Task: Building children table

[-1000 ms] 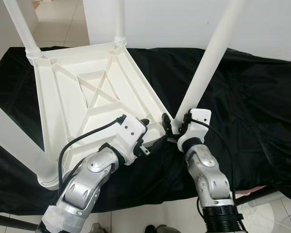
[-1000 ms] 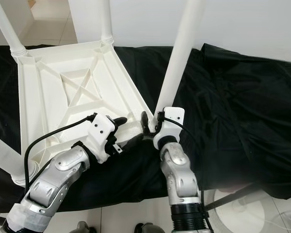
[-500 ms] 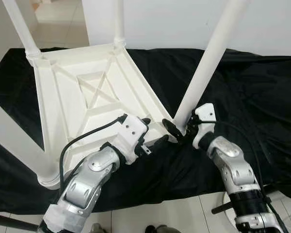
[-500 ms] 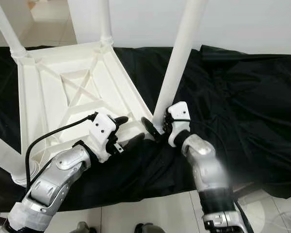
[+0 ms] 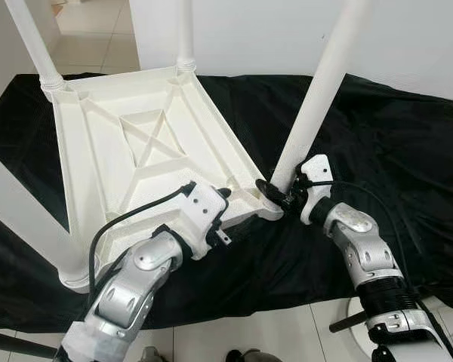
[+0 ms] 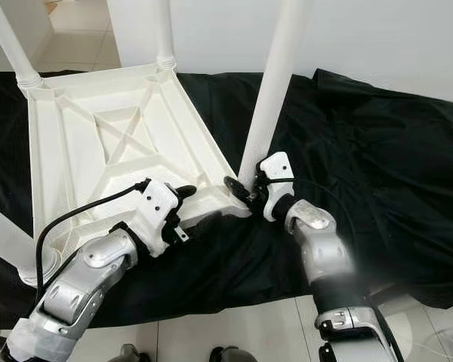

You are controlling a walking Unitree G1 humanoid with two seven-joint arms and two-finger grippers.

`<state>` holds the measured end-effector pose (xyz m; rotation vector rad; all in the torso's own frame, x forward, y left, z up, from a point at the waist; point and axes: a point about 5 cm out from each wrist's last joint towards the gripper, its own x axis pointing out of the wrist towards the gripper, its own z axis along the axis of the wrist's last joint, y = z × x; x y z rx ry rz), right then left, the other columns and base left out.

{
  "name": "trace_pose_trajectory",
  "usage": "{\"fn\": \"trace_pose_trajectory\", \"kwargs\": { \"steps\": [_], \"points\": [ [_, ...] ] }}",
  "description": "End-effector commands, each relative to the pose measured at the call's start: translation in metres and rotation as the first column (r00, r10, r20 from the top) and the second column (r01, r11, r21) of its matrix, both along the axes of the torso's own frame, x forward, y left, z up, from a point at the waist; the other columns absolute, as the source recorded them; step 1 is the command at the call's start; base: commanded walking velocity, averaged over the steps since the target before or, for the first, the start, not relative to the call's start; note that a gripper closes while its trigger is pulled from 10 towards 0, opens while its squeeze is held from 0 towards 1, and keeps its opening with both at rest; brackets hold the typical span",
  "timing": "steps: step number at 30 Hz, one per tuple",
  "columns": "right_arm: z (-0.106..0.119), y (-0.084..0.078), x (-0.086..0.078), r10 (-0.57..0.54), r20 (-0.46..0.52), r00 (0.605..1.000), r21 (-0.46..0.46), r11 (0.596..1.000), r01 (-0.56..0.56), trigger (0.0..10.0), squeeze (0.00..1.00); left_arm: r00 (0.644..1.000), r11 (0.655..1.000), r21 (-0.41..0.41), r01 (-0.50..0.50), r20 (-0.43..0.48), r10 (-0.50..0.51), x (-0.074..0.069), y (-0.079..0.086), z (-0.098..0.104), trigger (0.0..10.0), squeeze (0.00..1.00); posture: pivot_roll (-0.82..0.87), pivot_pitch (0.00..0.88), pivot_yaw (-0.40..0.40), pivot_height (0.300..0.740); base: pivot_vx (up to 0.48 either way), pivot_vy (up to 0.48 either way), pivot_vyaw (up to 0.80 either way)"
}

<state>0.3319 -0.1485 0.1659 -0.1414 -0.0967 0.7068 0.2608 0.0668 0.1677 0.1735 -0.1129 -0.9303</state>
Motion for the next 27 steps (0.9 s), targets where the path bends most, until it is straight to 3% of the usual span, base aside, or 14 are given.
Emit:
{"fn": "trace_pose_trajectory", "kwargs": {
  "steps": [1,2,3,8,14,18,19,20,21,22,23,24,25,27],
  "points": [
    [-0.011,-0.002,-0.002,-0.004,-0.038,0.999,-0.001,1.000,0.004,3.3,0.00,0.997,0.997,0.015,0.080,0.005,-0.081,-0.006,-0.003,-0.001,10.0,0.00,-0.03,0.098,-0.050,0.740,0.000,0.000,0.00],
    [-0.011,-0.002,-0.002,-0.012,-0.039,0.999,0.006,1.000,0.012,3.3,0.00,0.997,0.997,0.015,0.078,0.004,-0.078,-0.006,-0.003,-0.001,10.0,0.00,-0.03,0.098,-0.050,0.740,0.000,0.000,0.00],
    [-0.012,-0.002,-0.002,-0.033,-0.044,0.998,0.019,0.999,0.034,10.0,0.00,0.997,0.997,0.015,0.076,0.004,-0.076,-0.006,-0.003,-0.001,10.0,0.00,-0.03,0.097,-0.049,0.740,0.000,0.000,0.00],
    [-0.013,-0.003,-0.003,-0.148,-0.038,0.988,0.046,0.988,0.150,10.0,0.00,0.997,0.997,0.014,0.076,0.002,-0.076,-0.005,-0.004,-0.001,10.0,0.00,-0.04,0.097,-0.047,0.740,0.000,0.000,0.00],
    [-0.016,0.003,-0.008,-0.304,-0.064,0.950,0.115,0.944,0.310,10.0,0.00,0.998,0.998,0.010,0.065,0.004,-0.065,-0.004,-0.003,-0.001,10.0,0.00,-0.04,0.098,-0.045,0.740,0.000,0.000,0.00],
    [-0.018,0.014,-0.017,-0.425,-0.120,0.897,0.186,0.878,0.440,10.0,0.00,0.998,0.998,-0.011,0.059,0.001,-0.059,-0.003,-0.001,0.000,10.0,0.00,-0.04,0.101,-0.042,0.740,0.000,0.000,0.00],
    [-0.018,0.014,-0.017,-0.425,-0.120,0.897,0.186,0.878,0.440,10.0,0.00,0.998,0.998,-0.011,0.059,0.001,-0.059,-0.003,-0.001,0.000,10.0,0.00,-0.04,0.101,-0.042,0.740,0.000,0.000,0.00],
    [-0.019,0.018,-0.021,-0.473,-0.127,0.872,0.202,0.848,0.489,10.0,0.00,0.997,0.997,-0.041,0.071,0.003,-0.071,-0.005,-0.001,0.003,3.1,0.00,-0.05,0.104,-0.044,0.740,0.000,0.000,0.00],
    [-0.019,0.018,-0.021,-0.473,-0.127,0.872,0.202,0.848,0.489,10.0,0.00,0.997,0.997,-0.041,0.071,0.003,-0.071,-0.005,-0.001,0.003,3.1,0.00,-0.05,0.104,-0.044,0.740,0.000,0.000,0.00],
    [-0.019,0.020,-0.023,-0.485,-0.139,0.863,0.215,0.836,0.505,10.0,0.00,0.998,0.997,-0.047,0.064,0.001,-0.064,-0.004,0.000,0.003,0.2,0.00,-0.05,0.107,-0.043,0.740,0.000,0.000,0.00],
    [-0.019,0.020,-0.023,-0.485,-0.139,0.863,0.215,0.836,0.505,10.0,0.00,0.998,0.997,-0.047,0.064,0.001,-0.064,-0.004,0.000,0.003,0.2,0.00,-0.05,0.107,-0.043,0.740,0.000,0.000,0.00],
    [-0.020,0.023,-0.026,-0.508,-0.148,0.849,0.222,0.819,0.529,10.0,0.00,0.998,0.998,-0.030,0.063,0.006,-0.062,-0.003,0.000,0.003,7.3,0.00,-0.05,0.109,-0.044,0.740,0.000,0.000,0.00],
    [-0.020,0.026,-0.029,-0.533,-0.165,0.830,0.243,0.794,0.558,10.0,0.00,0.999,0.998,-0.019,0.052,-0.001,-0.052,-0.002,-0.001,0.002,10.0,0.00,-0.05,0.111,-0.045,0.740,0.000,0.000,0.00],
    [-0.020,0.028,-0.030,-0.549,-0.176,0.817,0.256,0.776,0.577,10.0,0.00,0.999,0.999,-0.012,0.047,-0.005,-0.047,-0.002,-0.001,0.001,10.0,0.00,-0.05,0.112,-0.045,0.740,0.000,0.000,0.00]
  ]
}}
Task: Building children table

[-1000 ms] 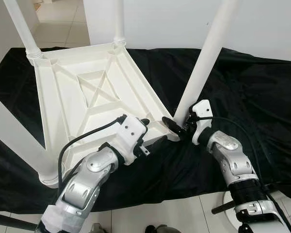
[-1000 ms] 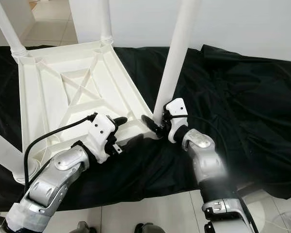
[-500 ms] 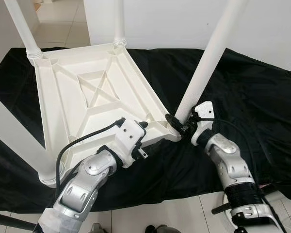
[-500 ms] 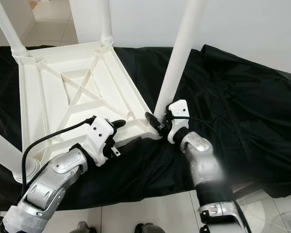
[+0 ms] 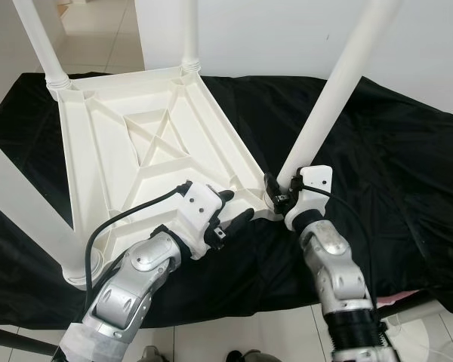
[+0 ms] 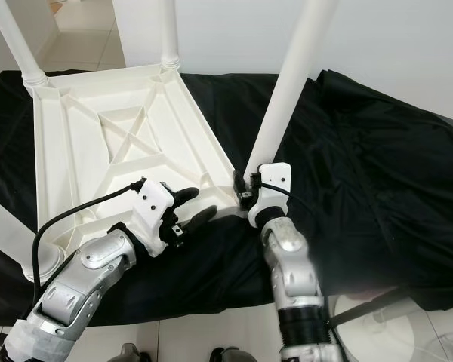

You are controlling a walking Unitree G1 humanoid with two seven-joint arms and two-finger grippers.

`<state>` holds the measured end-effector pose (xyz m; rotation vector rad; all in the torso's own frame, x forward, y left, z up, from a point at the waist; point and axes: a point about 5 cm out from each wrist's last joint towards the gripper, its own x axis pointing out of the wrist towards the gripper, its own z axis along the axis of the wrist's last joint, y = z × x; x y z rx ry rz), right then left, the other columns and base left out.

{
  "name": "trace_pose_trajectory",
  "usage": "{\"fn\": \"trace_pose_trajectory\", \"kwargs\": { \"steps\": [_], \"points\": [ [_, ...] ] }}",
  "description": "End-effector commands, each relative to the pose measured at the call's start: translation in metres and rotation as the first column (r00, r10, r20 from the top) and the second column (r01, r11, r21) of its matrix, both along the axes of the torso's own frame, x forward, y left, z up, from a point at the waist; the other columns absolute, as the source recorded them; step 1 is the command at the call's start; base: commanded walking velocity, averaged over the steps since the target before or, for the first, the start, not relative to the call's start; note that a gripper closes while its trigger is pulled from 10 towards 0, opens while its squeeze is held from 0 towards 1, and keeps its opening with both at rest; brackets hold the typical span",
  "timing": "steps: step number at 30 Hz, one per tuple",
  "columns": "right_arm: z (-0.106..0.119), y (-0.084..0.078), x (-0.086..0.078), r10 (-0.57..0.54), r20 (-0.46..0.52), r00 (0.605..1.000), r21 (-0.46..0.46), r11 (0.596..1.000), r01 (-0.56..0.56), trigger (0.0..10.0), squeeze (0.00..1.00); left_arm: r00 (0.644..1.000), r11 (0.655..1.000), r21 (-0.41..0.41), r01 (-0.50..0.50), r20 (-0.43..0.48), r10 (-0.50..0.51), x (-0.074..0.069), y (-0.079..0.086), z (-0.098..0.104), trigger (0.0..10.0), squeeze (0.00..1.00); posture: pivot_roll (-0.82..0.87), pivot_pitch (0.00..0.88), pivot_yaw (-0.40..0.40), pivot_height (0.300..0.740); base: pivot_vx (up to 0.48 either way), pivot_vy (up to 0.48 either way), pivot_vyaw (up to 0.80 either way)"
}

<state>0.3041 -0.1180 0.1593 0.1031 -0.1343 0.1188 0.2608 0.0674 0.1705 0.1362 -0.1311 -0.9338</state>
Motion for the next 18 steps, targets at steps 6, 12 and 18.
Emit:
{"fn": "trace_pose_trajectory", "kwargs": {
  "steps": [6,12,18],
  "points": [
    [-0.0107,0.0068,-0.0070,-0.056,-0.083,0.995,0.062,0.996,0.062,10.0,0.00,0.998,0.998,0.024,0.057,-0.001,-0.057,-0.0033,-0.0036,-0.0015,10.0,0.00,-0.05,0.114,-0.047,0.740,0.000,0.000,0.00],
    [-0.0078,0.0071,-0.0091,-0.094,-0.087,0.992,0.092,0.990,0.102,10.0,0.00,0.997,0.997,0.029,0.071,0.004,-0.071,-0.0051,-0.0052,-0.0020,10.0,0.00,-0.06,0.107,-0.051,0.740,0.000,0.000,0.00],
    [-0.0034,0.0029,-0.0100,-0.049,-0.052,0.997,0.058,0.997,0.052,10.0,1.00,0.997,0.997,0.031,0.075,0.008,-0.075,-0.0049,-0.0060,-0.0023,10.0,0.00,-0.06,0.102,-0.052,0.740,0.000,0.000,0.00]
  ]
}}
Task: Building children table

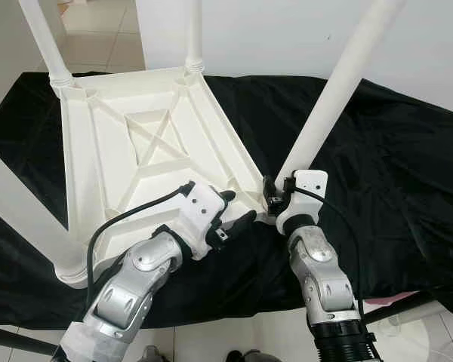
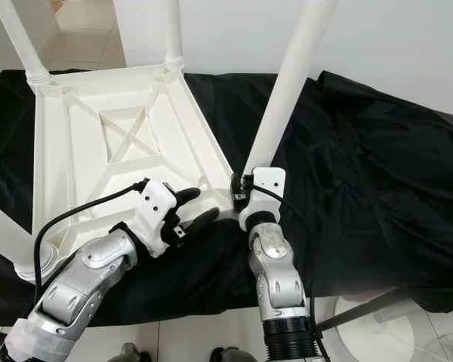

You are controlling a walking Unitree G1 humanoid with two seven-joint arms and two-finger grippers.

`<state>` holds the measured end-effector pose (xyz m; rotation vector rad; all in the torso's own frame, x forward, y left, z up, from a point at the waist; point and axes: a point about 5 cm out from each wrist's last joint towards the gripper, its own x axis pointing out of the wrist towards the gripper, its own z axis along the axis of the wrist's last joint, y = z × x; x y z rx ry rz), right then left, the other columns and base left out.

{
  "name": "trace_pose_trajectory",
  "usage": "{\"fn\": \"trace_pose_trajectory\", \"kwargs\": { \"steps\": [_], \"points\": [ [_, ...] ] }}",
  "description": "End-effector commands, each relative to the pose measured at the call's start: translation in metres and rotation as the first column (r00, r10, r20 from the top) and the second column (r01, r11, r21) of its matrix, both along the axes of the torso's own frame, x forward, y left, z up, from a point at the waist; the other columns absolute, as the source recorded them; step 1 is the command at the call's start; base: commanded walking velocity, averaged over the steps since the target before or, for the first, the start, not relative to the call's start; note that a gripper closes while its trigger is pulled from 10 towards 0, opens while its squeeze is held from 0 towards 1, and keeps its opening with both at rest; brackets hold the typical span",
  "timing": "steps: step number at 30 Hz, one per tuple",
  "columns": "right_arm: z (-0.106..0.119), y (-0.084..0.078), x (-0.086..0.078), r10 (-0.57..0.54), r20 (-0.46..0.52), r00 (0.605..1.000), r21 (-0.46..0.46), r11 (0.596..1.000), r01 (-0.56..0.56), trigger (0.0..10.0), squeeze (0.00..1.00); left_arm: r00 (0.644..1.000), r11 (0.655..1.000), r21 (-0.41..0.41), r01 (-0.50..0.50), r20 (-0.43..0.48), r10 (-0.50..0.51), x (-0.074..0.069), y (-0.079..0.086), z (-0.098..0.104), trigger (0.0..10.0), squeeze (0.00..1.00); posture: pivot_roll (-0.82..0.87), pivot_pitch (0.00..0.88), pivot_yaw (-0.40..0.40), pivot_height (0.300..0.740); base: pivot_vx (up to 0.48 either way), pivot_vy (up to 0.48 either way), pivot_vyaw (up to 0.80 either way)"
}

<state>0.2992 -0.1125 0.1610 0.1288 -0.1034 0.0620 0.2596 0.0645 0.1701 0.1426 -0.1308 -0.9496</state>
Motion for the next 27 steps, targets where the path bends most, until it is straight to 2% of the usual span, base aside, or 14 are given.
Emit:
{"fn": "trace_pose_trajectory", "kwargs": {
  "steps": [1,5,6,7,10,12,16,17,18,19,21,24,26,27],
  "points": [
    [-0.005,-0.003,-0.005,0.003,-0.015,1.000,0.033,0.999,-0.002,10.0,1.00,0.998,0.998,0.024,0.059,0.006,-0.060,-0.004,-0.003,-0.002,10.0,0.00,-0.06,0.102,-0.052,0.740,0.000,0.000,0.00],
    [-0.002,-0.009,-0.004,0.129,0.007,0.992,-0.022,0.991,-0.129,10.0,0.95,0.998,0.997,0.030,0.069,0.008,-0.069,-0.005,-0.003,-0.003,10.0,0.00,-0.06,0.097,-0.054,0.740,0.000,0.000,0.00],
    [-0.002,-0.009,-0.004,0.129,0.007,0.992,-0.022,0.991,-0.129,10.0,0.95,0.998,0.997,0.030,0.069,0.008,-0.069,-0.005,-0.003,-0.003,10.0,0.00,-0.06,0.097,-0.054,0.740,0.000,0.000,0.00],
    [0.000,-0.015,-0.003,0.197,0.017,0.980,-0.067,0.978,-0.195,10.0,0.00,0.997,0.997,0.032,0.072,0.008,-0.072,-0.006,-0.003,-0.003,10.0,0.00,-0.05,0.094,-0.055,0.740,0.000,0.000,0.00],
    [0.004,-0.027,0.001,0.316,0.018,0.949,-0.157,0.938,-0.309,10.0,0.00,0.997,0.996,0.034,0.076,0.006,-0.077,-0.007,-0.001,-0.004,10.0,0.00,-0.05,0.089,-0.058,0.740,0.000,0.000,0.00],
    [0.004,-0.027,0.001,0.316,0.018,0.949,-0.157,0.938,-0.309,10.0,0.00,0.997,0.996,0.034,0.076,0.006,-0.077,-0.007,-0.001,-0.004,10.0,0.00,-0.05,0.089,-0.058,0.740,0.000,0.000,0.00],
    [0.004,-0.039,0.012,0.464,-0.023,0.886,-0.262,0.852,-0.453,10.0,0.00,0.995,0.994,0.040,0.100,-0.007,-0.100,-0.009,-0.001,-0.006,10.0,0.00,-0.04,0.075,-0.054,0.740,0.000,0.000,0.00],
    [0.004,-0.039,0.012,0.464,-0.023,0.886,-0.262,0.852,-0.453,10.0,0.00,0.995,0.994,0.040,0.100,-0.007,-0.100,-0.009,-0.001,-0.006,10.0,0.00,-0.04,0.075,-0.054,0.740,0.000,0.000,0.00],
    [0.001,-0.040,0.016,0.526,-0.060,0.848,-0.293,0.803,-0.519,10.0,0.00,0.994,0.993,0.046,0.111,-0.005,-0.111,-0.011,-0.001,-0.006,10.0,0.00,-0.04,0.075,-0.052,0.740,0.000,0.000,0.00],
    [0.000,-0.039,0.017,0.551,-0.077,0.831,-0.303,0.781,-0.546,10.0,0.00,0.993,0.992,0.047,0.114,-0.006,-0.114,-0.011,-0.001,-0.006,10.0,0.00,-0.04,0.075,-0.052,0.740,0.000,0.000,0.00],
    [-0.001,-0.039,0.018,0.564,-0.086,0.821,-0.307,0.769,-0.560,10.0,0.00,0.993,0.992,0.047,0.115,-0.006,-0.114,-0.011,-0.001,-0.006,10.0,0.00,-0.04,0.075,-0.052,0.740,0.000,0.000,0.00],
    [-0.008,-0.039,0.022,0.623,-0.128,0.772,-0.329,0.707,-0.626,10.0,0.00,0.993,0.992,0.050,0.118,-0.004,-0.118,-0.011,-0.001,-0.006,10.0,0.00,-0.03,0.073,-0.051,0.740,0.000,0.000,0.00],
    [-0.008,-0.039,0.022,0.629,-0.132,0.766,-0.335,0.699,-0.632,10.0,0.00,0.993,0.992,0.051,0.119,-0.004,-0.119,-0.011,-0.001,-0.006,10.0,0.00,-0.03,0.073,-0.051,0.740,0.000,0.000,0.00],
    [-0.011,-0.039,0.026,0.638,-0.146,0.756,-0.319,0.693,-0.646,0.0,0.00,0.993,0.992,0.052,0.118,-0.003,-0.118,-0.012,-0.001,-0.006,10.0,0.00,-0.03,0.074,-0.052,0.740,0.000,0.000,0.00]
  ]
}}
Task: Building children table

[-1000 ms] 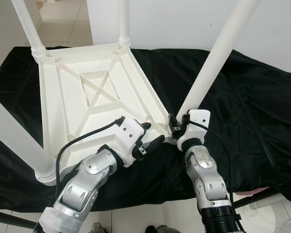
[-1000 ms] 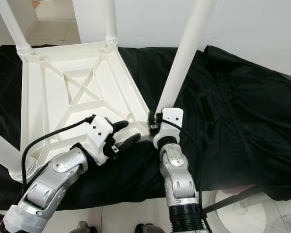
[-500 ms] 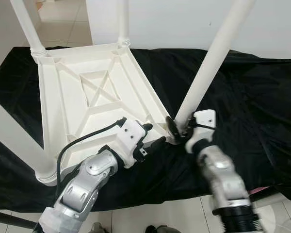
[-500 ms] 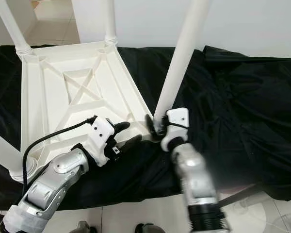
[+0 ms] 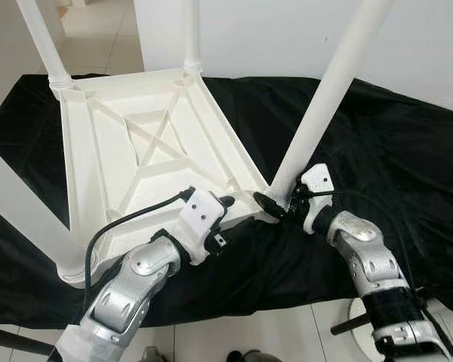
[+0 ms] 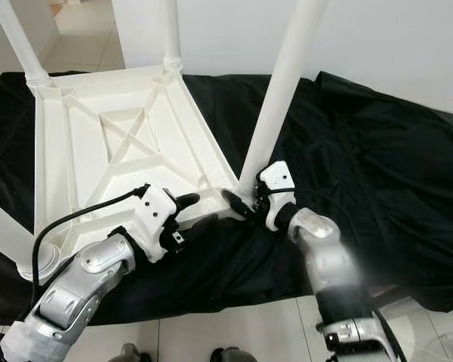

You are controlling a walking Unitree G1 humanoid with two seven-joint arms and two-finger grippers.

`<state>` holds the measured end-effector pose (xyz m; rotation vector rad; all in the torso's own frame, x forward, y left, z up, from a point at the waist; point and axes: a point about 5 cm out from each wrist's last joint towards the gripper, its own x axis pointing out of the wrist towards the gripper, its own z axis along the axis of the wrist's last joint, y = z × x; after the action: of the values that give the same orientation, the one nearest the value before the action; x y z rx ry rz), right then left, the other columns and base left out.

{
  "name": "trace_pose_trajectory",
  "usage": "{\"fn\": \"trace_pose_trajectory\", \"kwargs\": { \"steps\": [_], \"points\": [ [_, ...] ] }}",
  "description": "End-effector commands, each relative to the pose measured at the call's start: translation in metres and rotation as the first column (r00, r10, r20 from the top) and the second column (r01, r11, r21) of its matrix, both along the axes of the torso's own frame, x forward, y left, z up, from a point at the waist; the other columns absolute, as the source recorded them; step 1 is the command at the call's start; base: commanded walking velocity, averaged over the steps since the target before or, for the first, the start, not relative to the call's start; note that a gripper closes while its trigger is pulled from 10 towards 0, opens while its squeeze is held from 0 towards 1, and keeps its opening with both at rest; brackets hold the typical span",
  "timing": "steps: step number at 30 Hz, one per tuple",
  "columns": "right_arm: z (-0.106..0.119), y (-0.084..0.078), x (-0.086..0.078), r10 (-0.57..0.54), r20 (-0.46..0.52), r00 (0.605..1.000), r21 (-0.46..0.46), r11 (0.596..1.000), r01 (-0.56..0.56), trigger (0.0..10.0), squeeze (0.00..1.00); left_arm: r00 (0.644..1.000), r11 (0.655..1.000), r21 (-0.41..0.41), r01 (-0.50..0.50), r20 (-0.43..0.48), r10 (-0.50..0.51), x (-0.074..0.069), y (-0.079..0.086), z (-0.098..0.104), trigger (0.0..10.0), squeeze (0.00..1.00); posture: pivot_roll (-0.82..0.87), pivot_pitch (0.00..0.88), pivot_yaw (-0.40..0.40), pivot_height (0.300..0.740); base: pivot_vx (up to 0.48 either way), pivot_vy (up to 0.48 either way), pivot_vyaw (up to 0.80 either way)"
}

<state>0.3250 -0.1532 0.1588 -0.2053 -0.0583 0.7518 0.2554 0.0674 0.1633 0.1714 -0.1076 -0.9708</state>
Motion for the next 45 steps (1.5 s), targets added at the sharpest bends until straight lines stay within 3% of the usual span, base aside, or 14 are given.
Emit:
{"fn": "trace_pose_trajectory", "kwargs": {
  "steps": [1,11,12,18,23,29,32,34,36,37,42,43,44,45],
  "points": [
    [-0.009,0.002,0.000,0.034,-0.042,0.999,-0.016,0.999,-0.035,0.0,0.00,0.995,0.995,0.015,0.100,0.005,-0.100,-0.007,-0.003,0.001,10.0,0.00,-0.03,0.074,-0.052,0.740,0.000,0.000,0.00],
    [-0.015,-0.005,-0.001,0.028,-0.056,0.998,0.026,0.999,-0.027,0.0,0.00,0.996,0.996,0.018,0.090,0.004,-0.090,-0.010,-0.002,0.000,10.0,0.00,-0.02,0.078,-0.058,0.740,0.000,0.000,0.00],
    [-0.014,-0.005,-0.002,0.013,-0.059,0.998,0.044,0.999,-0.010,10.0,0.00,0.996,0.996,0.018,0.091,0.003,-0.091,-0.010,-0.002,0.000,10.0,0.00,-0.02,0.080,-0.059,0.740,0.000,0.000,0.00],
    [-0.013,-0.002,-0.004,-0.076,-0.051,0.996,0.091,0.993,0.081,10.0,0.00,0.996,0.996,0.017,0.092,0.002,-0.092,-0.010,-0.003,-0.001,10.0,0.00,-0.03,0.082,-0.059,0.740,0.000,0.000,0.00],
    [-0.013,-0.002,-0.004,-0.252,-0.050,0.966,0.118,0.959,0.256,10.0,0.00,0.995,0.995,0.016,0.100,0.000,-0.100,-0.010,-0.004,-0.001,10.0,0.00,-0.03,0.082,-0.057,0.740,0.000,0.000,0.00],
    [-0.015,0.011,-0.012,-0.470,-0.158,0.869,0.219,0.841,0.495,10.0,0.00,0.995,0.994,0.017,0.104,-0.003,-0.104,-0.011,-0.004,-0.001,10.0,0.00,-0.04,0.083,-0.053,0.740,0.000,0.000,0.00],
    [-0.015,0.014,-0.014,-0.495,-0.170,0.852,0.235,0.819,0.523,10.0,0.00,0.994,0.994,0.017,0.106,-0.003,-0.106,-0.011,-0.004,-0.001,10.0,0.00,-0.04,0.084,-0.052,0.740,0.000,0.000,0.00],
    [-0.017,0.026,-0.021,-0.559,-0.191,0.807,0.258,0.765,0.591,10.0,0.00,0.994,0.994,0.015,0.111,-0.003,-0.111,-0.011,-0.005,-0.001,10.0,0.00,-0.04,0.085,-0.053,0.740,0.000,0.000,0.00],
    [-0.017,0.026,-0.021,-0.559,-0.191,0.807,0.258,0.765,0.591,10.0,0.00,0.994,0.994,0.015,0.111,-0.003,-0.111,-0.011,-0.005,-0.001,10.0,0.00,-0.04,0.085,-0.053,0.740,0.000,0.000,0.00],
    [-0.018,0.041,-0.029,-0.607,-0.237,0.759,0.291,0.701,0.651,10.0,0.00,0.994,0.994,0.014,0.111,-0.003,-0.111,-0.012,-0.005,-0.001,10.0,0.00,-0.04,0.088,-0.055,0.740,0.000,0.000,0.00],
    [-0.015,0.049,-0.032,-0.597,-0.257,0.760,0.318,0.691,0.649,10.0,0.00,0.994,0.994,0.012,0.111,-0.005,-0.111,-0.012,-0.005,-0.001,10.0,0.00,-0.04,0.090,-0.054,0.740,0.000,0.000,0.00],
    [-0.014,0.051,-0.033,-0.592,-0.260,0.763,0.321,0.692,0.646,10.0,0.76,0.994,0.994,0.011,0.111,-0.006,-0.111,-0.013,-0.005,-0.001,10.0,0.00,-0.04,0.091,-0.054,0.740,0.000,0.000,0.00],
    [-0.011,0.048,-0.032,-0.586,-0.251,0.770,0.331,0.696,0.638,10.0,1.00,0.994,0.994,0.012,0.113,-0.007,-0.113,-0.013,-0.006,-0.001,10.0,0.00,-0.04,0.091,-0.055,0.740,0.000,0.000,0.00],
    [-0.011,0.048,-0.032,-0.586,-0.251,0.770,0.331,0.696,0.638,10.0,1.00,0.994,0.994,0.012,0.113,-0.007,-0.113,-0.013,-0.006,-0.001,10.0,0.00,-0.04,0.091,-0.055,0.740,0.000,0.000,0.00]
  ]
}}
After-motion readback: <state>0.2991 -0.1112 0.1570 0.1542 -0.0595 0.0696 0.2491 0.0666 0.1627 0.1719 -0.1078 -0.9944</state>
